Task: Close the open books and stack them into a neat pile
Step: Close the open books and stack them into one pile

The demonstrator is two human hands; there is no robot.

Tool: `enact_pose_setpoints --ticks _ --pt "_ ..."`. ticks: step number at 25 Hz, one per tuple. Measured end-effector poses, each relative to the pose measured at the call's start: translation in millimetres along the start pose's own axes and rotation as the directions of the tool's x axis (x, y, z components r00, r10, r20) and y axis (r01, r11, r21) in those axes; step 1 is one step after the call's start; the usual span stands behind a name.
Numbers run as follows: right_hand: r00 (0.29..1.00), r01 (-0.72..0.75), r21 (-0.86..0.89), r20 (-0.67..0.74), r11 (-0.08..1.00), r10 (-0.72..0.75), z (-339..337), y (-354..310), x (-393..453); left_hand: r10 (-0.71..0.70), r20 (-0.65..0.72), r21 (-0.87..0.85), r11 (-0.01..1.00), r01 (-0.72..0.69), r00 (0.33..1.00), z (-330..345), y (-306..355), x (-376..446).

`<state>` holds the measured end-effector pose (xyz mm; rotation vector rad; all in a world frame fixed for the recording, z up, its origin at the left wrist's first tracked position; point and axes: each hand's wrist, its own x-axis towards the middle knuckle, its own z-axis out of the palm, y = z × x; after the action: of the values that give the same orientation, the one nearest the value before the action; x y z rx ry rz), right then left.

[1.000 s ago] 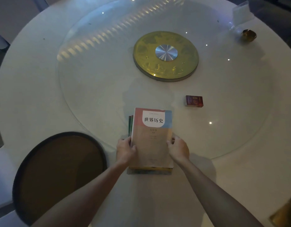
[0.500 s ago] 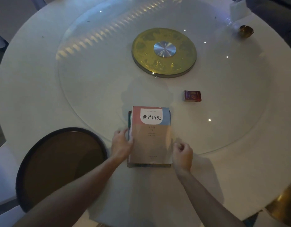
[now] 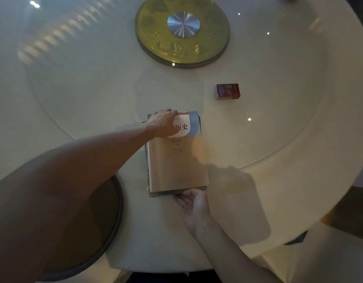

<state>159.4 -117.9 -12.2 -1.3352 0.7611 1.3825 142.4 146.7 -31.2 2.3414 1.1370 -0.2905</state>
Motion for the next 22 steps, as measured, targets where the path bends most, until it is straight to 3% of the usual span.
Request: enact_pose_setpoints --ticks 6,10,14,16,18,20,22 --pt "0.998 -0.047 0.074 -0.029 0.996 0.049 18 -8 0 -0.094 0.019 -0.139 0.986 0.096 0.995 -6 -10 17" --pt "0.992 -0.096 0.130 -0.070 0.987 0.106 23 -12 6 -0.096 0.015 -0.110 0.989 0.097 0.995 -2 -12 12" --pt "0.996 -0.089 0.185 -0.003 0.979 0.091 22 -15 8 -0.089 0.041 -0.159 0.983 0.095 0.995 -3 -21 9" --pt "0.998 -0.053 0.085 -0.021 0.995 0.055 17 -13 5 -0.099 0.000 -0.270 0.958 0.095 0.995 -10 -25 2" --pt "0.972 0.059 -0.228 -0.211 0.972 -0.108 9 -17 8 -0.156 -0.214 -0.338 0.938 0.077 0.964 -14 -26 -13" --pt "0.800 0.211 -0.520 -0.394 0.828 -0.452 8 -35 16 -0.380 -0.376 -0.489 0.856 0.167 0.845 -7 -29 -37" --pt "0.678 0.399 -0.664 -0.250 0.632 -0.691 24 -69 23 -0.628 -0.246 -0.698 0.643 0.315 0.738 3 -28 -63"
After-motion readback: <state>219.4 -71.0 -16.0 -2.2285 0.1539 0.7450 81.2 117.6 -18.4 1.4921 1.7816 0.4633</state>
